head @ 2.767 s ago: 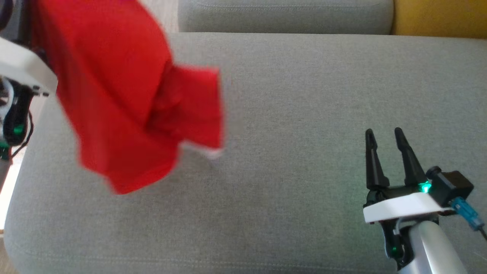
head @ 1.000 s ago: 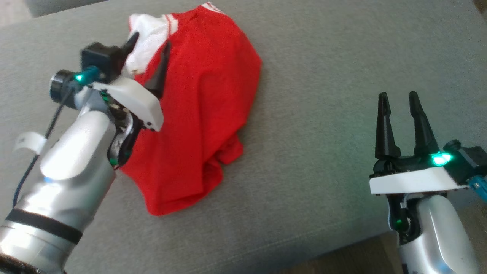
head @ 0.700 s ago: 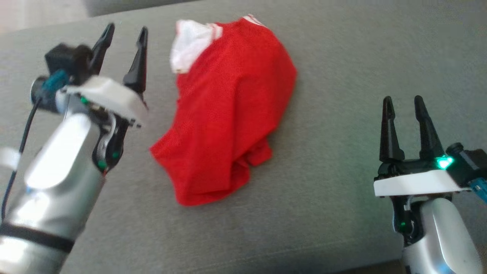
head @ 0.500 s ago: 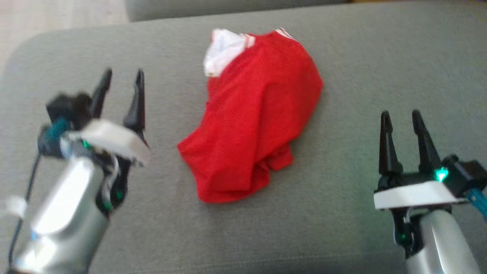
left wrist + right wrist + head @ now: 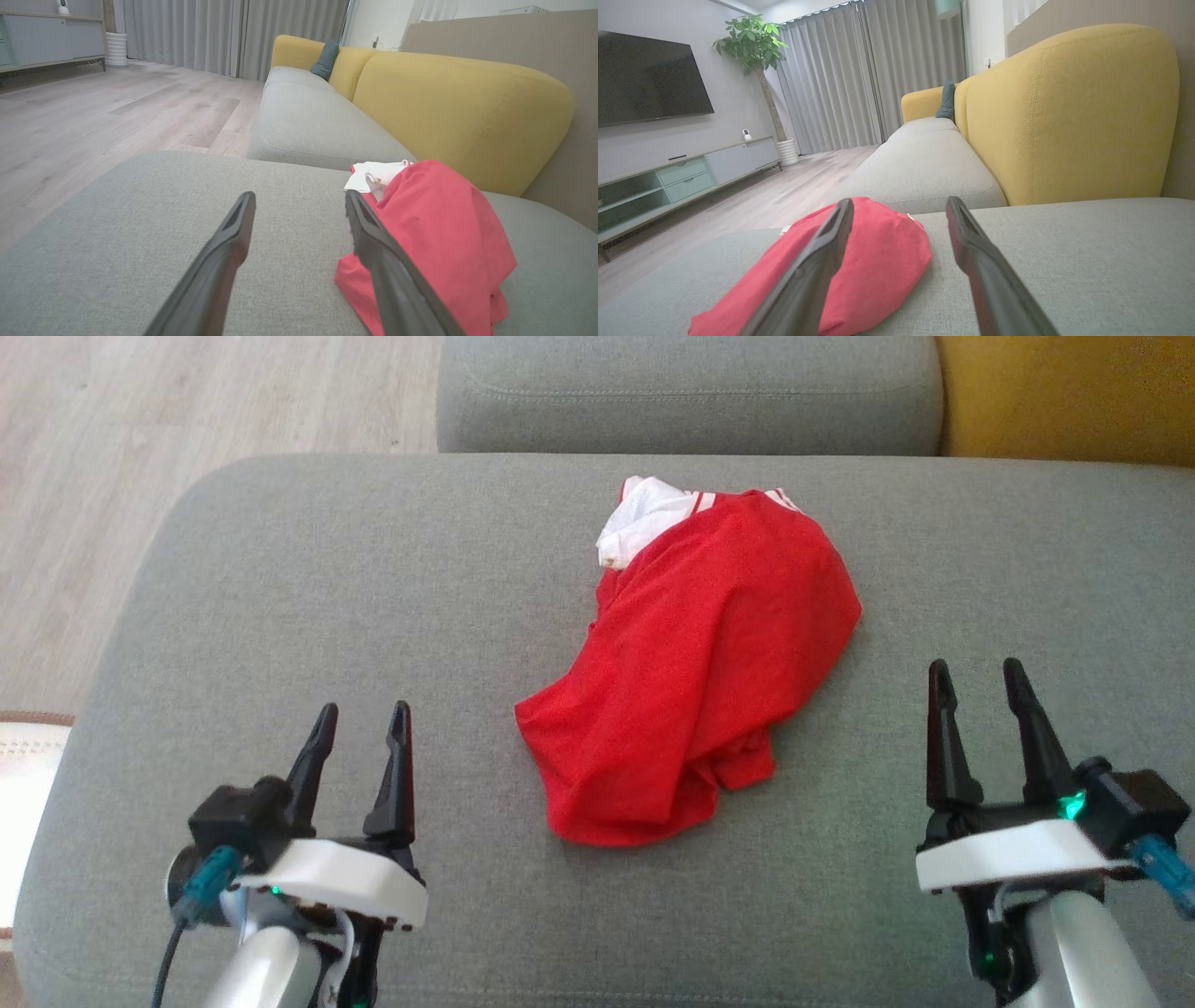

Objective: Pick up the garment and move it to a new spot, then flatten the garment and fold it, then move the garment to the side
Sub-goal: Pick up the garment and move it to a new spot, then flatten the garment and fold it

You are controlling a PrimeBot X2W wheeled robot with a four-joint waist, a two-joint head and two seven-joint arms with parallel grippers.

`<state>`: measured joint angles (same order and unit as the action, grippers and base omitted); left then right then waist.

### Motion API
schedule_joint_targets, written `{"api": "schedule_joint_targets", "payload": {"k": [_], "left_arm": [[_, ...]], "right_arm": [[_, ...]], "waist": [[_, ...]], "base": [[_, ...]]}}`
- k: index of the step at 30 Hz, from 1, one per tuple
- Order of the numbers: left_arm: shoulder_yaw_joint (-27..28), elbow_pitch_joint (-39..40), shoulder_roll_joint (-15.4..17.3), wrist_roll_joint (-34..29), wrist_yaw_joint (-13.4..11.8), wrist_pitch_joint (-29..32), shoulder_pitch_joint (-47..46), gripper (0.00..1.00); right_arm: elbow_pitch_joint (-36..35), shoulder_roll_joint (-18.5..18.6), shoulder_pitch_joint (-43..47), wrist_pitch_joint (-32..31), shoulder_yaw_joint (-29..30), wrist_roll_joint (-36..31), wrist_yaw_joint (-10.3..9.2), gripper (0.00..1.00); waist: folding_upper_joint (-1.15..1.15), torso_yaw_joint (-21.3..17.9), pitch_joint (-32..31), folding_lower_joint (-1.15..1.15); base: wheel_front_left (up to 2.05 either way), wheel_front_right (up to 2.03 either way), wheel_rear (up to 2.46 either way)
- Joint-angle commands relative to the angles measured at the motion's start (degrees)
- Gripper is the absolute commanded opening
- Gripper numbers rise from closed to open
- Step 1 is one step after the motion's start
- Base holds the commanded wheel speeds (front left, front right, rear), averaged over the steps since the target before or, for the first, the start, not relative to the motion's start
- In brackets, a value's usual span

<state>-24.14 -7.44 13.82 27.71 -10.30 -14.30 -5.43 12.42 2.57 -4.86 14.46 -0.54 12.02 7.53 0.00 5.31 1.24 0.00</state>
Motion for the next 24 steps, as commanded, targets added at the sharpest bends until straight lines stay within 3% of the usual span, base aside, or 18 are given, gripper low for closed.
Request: {"api": "schedule_joint_targets", "payload": {"k": [1, 12, 18, 24], "left_arm": [[3.88, 2.35, -0.30, -1.38, 0.87, -0.69, -2.16, 1.00], [6.63, 1.11, -3.36, -5.96, 5.96, -0.70, -1.29, 1.00], [0.85, -2.31, -5.28, -8.34, 10.55, 0.38, -6.48, 1.00], [-4.96, -5.38, -7.77, -10.99, 13.09, 4.25, -14.47, 1.00]], "right_arm": [[-1.52, 0.31, -0.03, 0.53, -1.68, -0.37, -0.04, 1.00], [-1.29, 0.31, -0.20, 0.53, -2.85, -0.20, -0.04, 1.00], [-1.56, 0.31, -1.37, 0.53, -3.28, -0.21, -0.04, 1.00], [-1.85, 0.31, -2.95, 0.54, -3.97, -0.17, -0.04, 1.00]], "waist": [[0.00, -0.06, -0.26, 0.00], [0.00, -1.44, -0.36, 0.00], [0.00, -3.62, 2.48, 0.00], [0.00, -5.74, 5.88, 0.00]], "base": [[0.00, 0.00, 0.00], [0.00, 0.00, 0.00], [0.00, 0.00, 0.00], [0.00, 0.00, 0.00]]}}
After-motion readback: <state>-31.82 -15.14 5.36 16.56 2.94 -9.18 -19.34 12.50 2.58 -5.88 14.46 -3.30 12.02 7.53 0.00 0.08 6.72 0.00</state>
